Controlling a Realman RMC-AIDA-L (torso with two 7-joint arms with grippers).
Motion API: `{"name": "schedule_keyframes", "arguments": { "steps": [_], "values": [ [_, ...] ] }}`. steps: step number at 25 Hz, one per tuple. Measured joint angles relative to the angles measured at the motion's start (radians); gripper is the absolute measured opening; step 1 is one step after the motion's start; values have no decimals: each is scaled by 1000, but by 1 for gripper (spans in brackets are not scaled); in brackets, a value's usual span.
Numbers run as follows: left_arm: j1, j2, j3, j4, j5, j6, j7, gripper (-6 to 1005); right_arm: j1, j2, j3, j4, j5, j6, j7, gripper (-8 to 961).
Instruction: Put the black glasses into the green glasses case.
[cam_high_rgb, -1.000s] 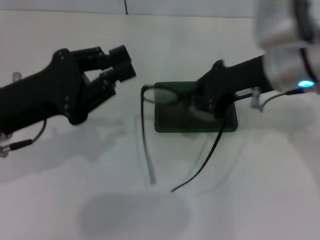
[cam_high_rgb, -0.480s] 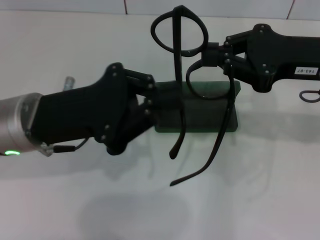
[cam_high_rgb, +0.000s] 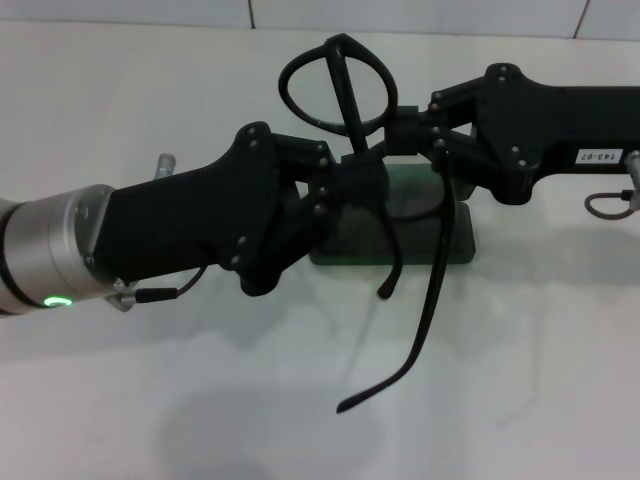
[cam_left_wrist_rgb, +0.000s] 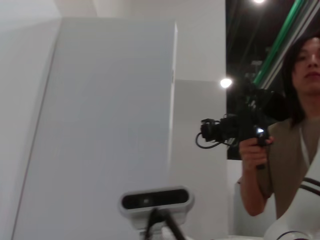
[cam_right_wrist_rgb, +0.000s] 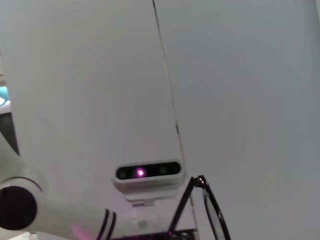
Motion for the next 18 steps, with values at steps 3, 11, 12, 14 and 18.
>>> {"name": "schedule_keyframes", "arguments": {
  "steps": [3, 11, 12, 14, 18],
  "values": [
    [-3, -2, 0, -16, -4, -22, 5, 36, 6, 1, -1, 11, 5, -14, -5, 49],
    [-19, -2, 1, -79, -25, -49, 25, 36, 11, 3, -11, 24, 8, -20, -8, 48],
    [-20, -2, 2, -80, -25, -50, 25, 36, 11, 3, -11, 24, 9, -20, -8, 48],
    [-20, -2, 5, -83, -25, -51, 25, 36, 8, 4, -12, 24, 12, -22, -9, 48],
    [-17, -3, 9, -85, -26, -48, 28, 36, 3, 3, -4, 41, 33, -24, -26, 49]
  ]
}}
